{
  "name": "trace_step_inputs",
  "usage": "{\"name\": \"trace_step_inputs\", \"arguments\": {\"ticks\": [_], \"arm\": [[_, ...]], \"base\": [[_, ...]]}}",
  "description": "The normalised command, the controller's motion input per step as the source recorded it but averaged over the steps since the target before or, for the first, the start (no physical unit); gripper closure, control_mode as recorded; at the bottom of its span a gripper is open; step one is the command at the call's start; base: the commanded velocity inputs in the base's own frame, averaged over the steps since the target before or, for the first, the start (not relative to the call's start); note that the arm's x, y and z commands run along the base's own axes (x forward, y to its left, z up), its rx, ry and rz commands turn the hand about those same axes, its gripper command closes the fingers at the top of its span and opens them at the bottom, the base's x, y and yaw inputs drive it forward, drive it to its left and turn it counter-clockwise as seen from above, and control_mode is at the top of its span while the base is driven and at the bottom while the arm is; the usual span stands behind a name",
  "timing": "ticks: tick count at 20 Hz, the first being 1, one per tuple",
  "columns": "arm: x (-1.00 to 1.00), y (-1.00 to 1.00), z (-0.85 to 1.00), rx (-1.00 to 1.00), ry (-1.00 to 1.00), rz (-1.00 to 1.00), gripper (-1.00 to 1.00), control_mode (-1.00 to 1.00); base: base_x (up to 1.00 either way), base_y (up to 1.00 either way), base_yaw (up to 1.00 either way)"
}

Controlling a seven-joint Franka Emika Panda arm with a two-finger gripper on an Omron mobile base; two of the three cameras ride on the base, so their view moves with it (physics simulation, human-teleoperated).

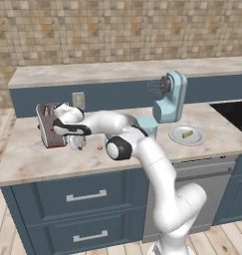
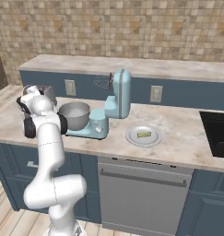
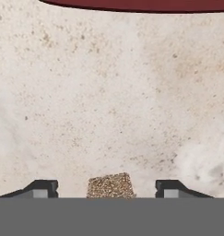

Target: Add butter and sugar cubes to the stand mixer bowl and then turn on the stand mixer to begin making frosting.

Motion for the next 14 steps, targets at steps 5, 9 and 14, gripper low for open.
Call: {"name": "trace_step_inputs", "arguments": {"ticks": [5,9,14], "arm": [[-0.02,-0.16,-0.04,0.00,0.03,0.00,1.00,-1.00],[-0.12,-0.24,0.00,0.00,0.00,0.00,1.00,-1.00],[-0.24,-0.16,0.05,0.00,0.00,0.00,1.00,-1.00]], "base": [[0.00,0.00,0.00],[0.00,0.00,0.00],[0.00,0.00,0.00]]}}
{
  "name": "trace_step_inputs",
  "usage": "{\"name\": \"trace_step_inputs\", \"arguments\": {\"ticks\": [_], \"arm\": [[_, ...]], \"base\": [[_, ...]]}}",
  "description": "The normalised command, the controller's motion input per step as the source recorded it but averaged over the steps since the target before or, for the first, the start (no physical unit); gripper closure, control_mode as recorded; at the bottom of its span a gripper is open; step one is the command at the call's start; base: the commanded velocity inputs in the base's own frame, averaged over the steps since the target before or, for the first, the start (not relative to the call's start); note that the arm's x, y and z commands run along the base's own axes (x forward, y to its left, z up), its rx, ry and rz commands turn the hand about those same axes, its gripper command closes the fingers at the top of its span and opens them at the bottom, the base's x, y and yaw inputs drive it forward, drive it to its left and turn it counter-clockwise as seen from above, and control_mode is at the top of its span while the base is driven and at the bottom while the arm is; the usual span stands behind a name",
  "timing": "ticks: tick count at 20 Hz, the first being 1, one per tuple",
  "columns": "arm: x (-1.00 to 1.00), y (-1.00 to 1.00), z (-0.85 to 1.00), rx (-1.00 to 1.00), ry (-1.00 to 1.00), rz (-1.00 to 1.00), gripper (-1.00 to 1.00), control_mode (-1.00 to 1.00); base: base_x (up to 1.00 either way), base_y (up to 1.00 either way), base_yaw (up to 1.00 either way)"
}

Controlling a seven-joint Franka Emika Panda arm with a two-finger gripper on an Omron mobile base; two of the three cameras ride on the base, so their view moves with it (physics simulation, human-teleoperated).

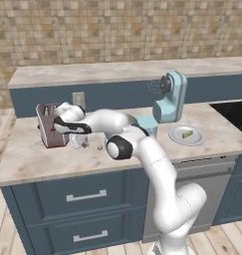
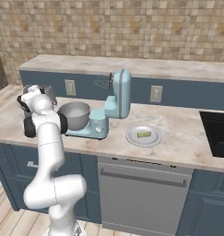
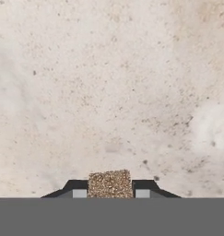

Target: Add butter and sugar cubes to the stand mixer bowl and then turn on the stand mixer to begin making frosting.

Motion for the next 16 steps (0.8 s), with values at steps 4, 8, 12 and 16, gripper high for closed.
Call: {"name": "trace_step_inputs", "arguments": {"ticks": [4,8,12,16], "arm": [[-0.68,-0.04,0.73,0.00,-0.03,0.00,1.00,-1.00],[-0.77,0.00,1.00,0.00,-0.08,0.00,1.00,-1.00],[-0.62,-0.08,0.99,0.00,-0.11,0.00,1.00,-1.00],[-0.56,-0.33,0.85,0.00,-0.11,0.00,1.00,-1.00]], "base": [[0.00,0.00,0.00],[0.00,0.00,0.00],[0.00,0.00,0.00],[0.00,0.00,0.00]]}}
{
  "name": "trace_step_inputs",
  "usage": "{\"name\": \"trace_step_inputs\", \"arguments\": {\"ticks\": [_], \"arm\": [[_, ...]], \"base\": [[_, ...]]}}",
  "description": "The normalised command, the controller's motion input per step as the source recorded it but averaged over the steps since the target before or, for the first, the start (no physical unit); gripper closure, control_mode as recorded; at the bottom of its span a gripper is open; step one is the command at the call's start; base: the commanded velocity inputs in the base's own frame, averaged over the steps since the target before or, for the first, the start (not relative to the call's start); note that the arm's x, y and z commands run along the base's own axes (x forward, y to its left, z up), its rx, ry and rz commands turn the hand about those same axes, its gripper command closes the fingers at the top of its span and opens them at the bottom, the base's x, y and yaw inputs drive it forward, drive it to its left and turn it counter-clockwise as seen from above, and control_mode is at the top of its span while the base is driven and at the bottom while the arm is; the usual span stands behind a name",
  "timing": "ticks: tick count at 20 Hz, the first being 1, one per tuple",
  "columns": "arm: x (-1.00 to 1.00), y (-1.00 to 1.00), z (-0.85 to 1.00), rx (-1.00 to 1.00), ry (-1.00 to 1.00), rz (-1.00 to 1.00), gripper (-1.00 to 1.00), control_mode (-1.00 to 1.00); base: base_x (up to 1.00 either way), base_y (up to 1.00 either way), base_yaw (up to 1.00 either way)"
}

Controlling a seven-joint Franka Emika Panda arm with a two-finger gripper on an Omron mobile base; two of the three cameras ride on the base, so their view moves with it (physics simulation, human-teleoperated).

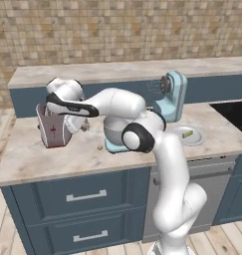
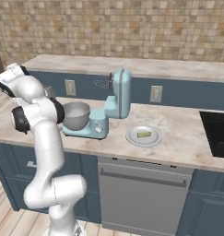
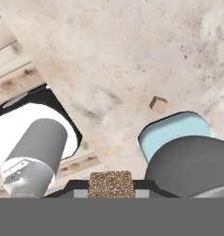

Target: Add butter and sugar cubes to the stand mixer bowl and then turn on the stand mixer to begin making frosting.

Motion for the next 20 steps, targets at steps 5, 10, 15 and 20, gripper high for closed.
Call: {"name": "trace_step_inputs", "arguments": {"ticks": [5,10,15,20], "arm": [[-0.36,-0.57,0.65,0.00,-0.03,0.00,1.00,-1.00],[-0.09,-0.67,0.47,0.00,0.00,0.00,1.00,-1.00],[0.00,-0.63,0.09,0.00,0.00,0.00,1.00,-1.00],[0.00,-0.48,0.00,0.02,0.00,0.00,1.00,-1.00]], "base": [[0.00,0.00,0.00],[0.00,0.00,0.00],[0.00,0.00,0.00],[0.00,0.00,0.00]]}}
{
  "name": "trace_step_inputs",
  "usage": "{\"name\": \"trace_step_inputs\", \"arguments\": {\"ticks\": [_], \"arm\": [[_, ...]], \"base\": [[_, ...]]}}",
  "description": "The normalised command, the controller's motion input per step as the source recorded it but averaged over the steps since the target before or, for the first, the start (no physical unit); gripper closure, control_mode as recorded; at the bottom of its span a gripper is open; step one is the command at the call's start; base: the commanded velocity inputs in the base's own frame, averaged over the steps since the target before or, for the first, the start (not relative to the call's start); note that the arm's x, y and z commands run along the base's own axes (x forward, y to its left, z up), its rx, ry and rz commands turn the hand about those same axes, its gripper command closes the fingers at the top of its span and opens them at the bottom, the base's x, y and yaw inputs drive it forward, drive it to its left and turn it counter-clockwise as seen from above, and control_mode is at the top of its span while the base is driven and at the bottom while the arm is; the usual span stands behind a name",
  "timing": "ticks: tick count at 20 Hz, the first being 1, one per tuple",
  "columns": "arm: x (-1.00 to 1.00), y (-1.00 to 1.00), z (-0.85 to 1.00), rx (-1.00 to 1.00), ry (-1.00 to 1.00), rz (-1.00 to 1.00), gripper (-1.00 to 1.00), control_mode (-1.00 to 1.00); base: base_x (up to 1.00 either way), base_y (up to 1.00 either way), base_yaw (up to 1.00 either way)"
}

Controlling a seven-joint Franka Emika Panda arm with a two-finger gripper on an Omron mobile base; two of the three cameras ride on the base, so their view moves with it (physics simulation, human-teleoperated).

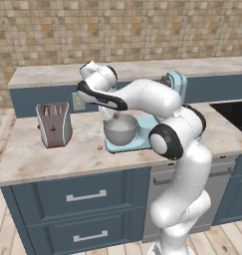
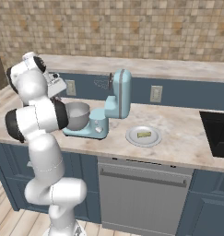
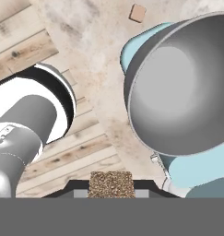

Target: Add butter and sugar cubes to the stand mixer bowl and then turn on the stand mixer to begin making frosting.

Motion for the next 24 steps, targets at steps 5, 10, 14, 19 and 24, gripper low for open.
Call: {"name": "trace_step_inputs", "arguments": {"ticks": [5,10,14,19,24], "arm": [[0.03,-0.27,-0.05,0.08,0.00,0.00,1.00,-1.00],[0.19,-0.10,-0.21,0.11,0.00,0.00,1.00,-1.00],[0.34,0.00,-0.28,0.07,0.00,0.00,1.00,-1.00],[0.33,0.00,-0.33,0.04,0.00,0.00,1.00,-1.00],[0.39,0.00,-0.33,0.01,0.00,0.00,1.00,-1.00]], "base": [[0.00,0.00,0.00],[0.00,0.00,0.00],[0.00,0.00,0.00],[0.00,0.00,0.00],[0.00,0.00,0.00]]}}
